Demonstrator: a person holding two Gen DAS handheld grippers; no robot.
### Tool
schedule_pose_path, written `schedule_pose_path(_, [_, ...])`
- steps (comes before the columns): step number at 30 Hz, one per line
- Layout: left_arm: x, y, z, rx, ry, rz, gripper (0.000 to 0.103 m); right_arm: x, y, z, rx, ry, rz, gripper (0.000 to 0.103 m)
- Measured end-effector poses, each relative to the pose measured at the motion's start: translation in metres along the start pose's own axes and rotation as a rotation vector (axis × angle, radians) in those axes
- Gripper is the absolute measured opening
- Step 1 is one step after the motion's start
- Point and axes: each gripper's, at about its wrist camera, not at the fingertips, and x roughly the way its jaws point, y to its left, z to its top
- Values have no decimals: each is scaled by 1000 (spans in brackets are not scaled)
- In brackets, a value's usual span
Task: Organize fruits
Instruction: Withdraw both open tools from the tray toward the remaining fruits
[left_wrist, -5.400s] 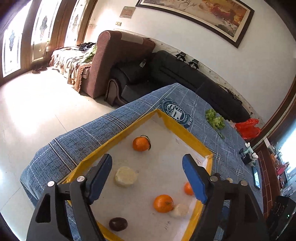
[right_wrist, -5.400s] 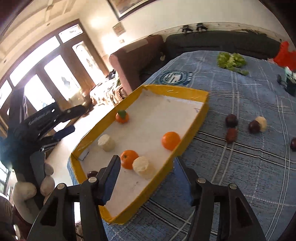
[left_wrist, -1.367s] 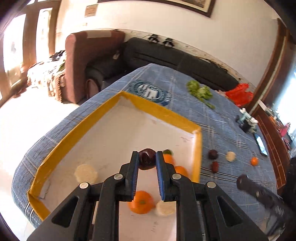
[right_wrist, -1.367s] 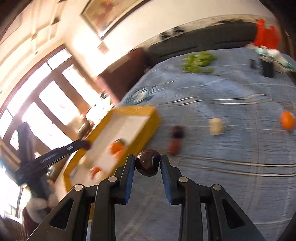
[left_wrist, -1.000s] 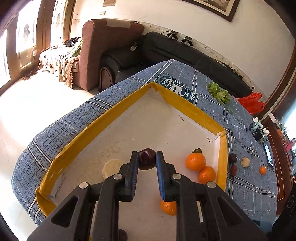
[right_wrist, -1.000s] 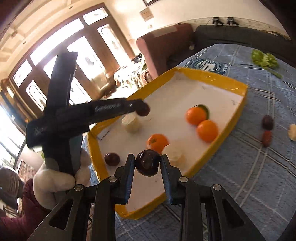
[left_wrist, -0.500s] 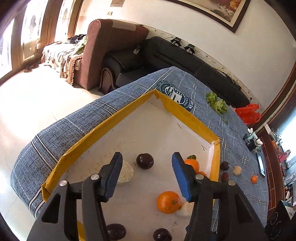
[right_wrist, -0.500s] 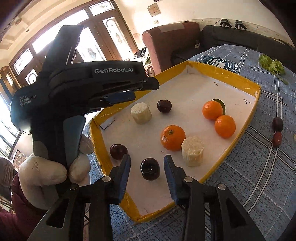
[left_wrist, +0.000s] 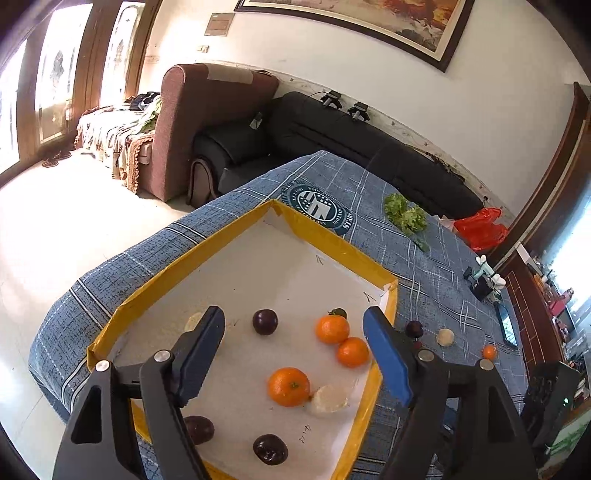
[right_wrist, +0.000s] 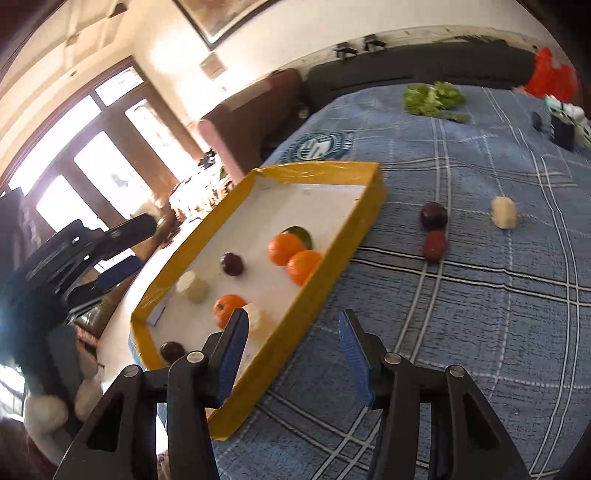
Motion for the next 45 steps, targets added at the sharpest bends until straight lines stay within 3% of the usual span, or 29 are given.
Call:
schedule_pose_path(7, [-18, -12, -4, 78, -76, 68, 77, 44, -1, 12, 66, 118, 51, 56])
schedule_pose_path(10, [-22, -18, -7, 125, -108, 106, 77, 60, 2, 22, 45, 130, -16, 28])
schedule_pose_path(14, [-24, -23, -9, 158, -129, 128, 77, 66, 1, 30, 54, 130, -20, 25])
schedule_pose_path(19, [-22, -28, -13, 174, -119, 129, 77, 73, 3, 35, 37, 140, -19, 27])
schedule_pose_path(25, [-17, -44, -20, 230, -115, 164, 77, 40, -1, 28, 20, 74, -11, 28])
schedule_pose_path(30, [-15, -63, -28, 291, -116, 204, 79, 9, -7, 18, -14, 15, -54, 40])
schedule_pose_path(45, [-4, -109, -49, 412, -69, 163, 82, -37, -71, 15, 41, -58, -140, 52])
